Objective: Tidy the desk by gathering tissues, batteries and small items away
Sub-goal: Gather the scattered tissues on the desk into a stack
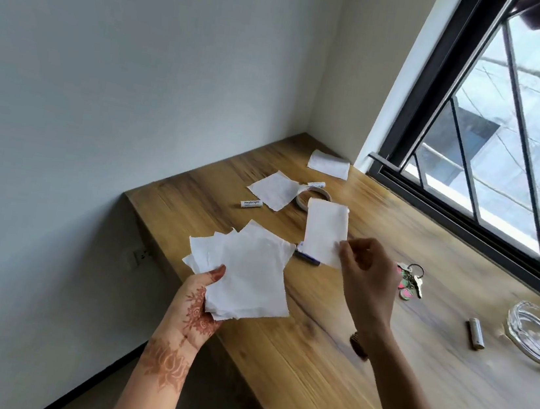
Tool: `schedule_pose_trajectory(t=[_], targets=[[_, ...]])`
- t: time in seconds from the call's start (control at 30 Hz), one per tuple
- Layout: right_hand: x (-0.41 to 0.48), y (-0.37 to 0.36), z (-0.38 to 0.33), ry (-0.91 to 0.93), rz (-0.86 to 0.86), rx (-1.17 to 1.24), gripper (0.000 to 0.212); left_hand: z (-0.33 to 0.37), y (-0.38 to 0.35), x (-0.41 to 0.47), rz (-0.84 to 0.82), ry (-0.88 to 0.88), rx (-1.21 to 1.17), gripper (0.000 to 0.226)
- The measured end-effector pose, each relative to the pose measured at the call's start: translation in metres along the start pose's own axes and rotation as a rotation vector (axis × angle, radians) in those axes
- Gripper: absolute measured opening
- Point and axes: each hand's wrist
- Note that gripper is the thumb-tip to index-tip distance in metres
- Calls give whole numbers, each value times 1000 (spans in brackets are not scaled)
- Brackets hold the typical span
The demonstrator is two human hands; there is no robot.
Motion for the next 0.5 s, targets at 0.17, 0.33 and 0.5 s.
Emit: schedule_pose_trajectory(t=[0.17,0.33,0.5], targets=[[-12,-26,-21,630,-223,-232,16,-2,0,-2,-51,-9,10,38],[-38,-43,-2,978,-597,-547,35,4,0,-5,-71,-45,-118,23],[-54,-46,15,1019,-756,-627,45,4,12,-3,-13,-197,-17,27]])
Point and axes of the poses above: each hand's wrist, its own x-axis towards the middle knuckle, its own y-axis out of the back of the hand, z = x × y, and after that the axes turned 2 degrees about -z, right-handed
